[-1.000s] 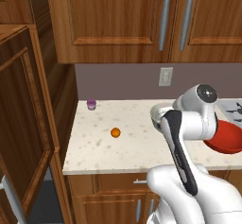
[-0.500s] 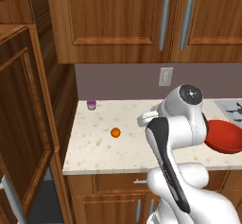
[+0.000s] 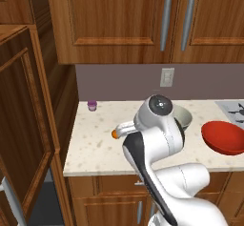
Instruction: Pick both bowls and place them on the counter. Then place the tangerine in one bowl and place the cheese in the other bowl.
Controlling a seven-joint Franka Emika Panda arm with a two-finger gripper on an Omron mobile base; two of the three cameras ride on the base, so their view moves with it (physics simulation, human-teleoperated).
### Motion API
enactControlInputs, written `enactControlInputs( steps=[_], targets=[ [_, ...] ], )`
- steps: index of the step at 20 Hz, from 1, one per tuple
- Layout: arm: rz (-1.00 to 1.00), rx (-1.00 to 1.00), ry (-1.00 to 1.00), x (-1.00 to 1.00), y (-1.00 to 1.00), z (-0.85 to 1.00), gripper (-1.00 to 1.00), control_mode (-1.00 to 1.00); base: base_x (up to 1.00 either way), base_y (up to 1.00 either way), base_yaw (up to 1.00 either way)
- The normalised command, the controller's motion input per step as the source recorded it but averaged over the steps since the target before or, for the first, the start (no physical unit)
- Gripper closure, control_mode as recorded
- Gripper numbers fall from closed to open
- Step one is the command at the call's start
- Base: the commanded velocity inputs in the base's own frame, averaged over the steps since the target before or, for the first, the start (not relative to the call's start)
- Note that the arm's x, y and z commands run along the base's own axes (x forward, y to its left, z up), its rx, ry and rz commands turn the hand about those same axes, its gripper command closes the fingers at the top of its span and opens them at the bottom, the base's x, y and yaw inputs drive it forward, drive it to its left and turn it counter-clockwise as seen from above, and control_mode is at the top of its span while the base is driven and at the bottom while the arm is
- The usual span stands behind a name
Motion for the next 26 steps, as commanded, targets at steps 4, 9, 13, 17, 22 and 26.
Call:
enactControlInputs(
  steps=[4,9,13,17,22,26],
  targets=[
    [0.0,0.0,0.04,0.24,0.25,-0.4,-1.0,-1.0,0.0,0.0,0.0],
    [0.0,-0.02,0.02,0.47,0.04,-0.25,-1.0,-1.0,0.0,0.0,0.0],
    [0.0,-0.04,0.04,0.54,0.05,-0.17,-1.0,-1.0,0.0,0.0,0.0],
    [0.0,-0.01,0.08,0.54,0.06,-0.21,-1.0,-1.0,0.0,0.0,0.0],
    [0.0,0.0,0.13,0.57,0.07,-0.3,-1.0,-1.0,0.0,0.0,0.0],
    [0.0,-0.01,0.13,0.57,0.09,-0.37,-1.0,-1.0,0.0,0.0,0.0]
  ],
)
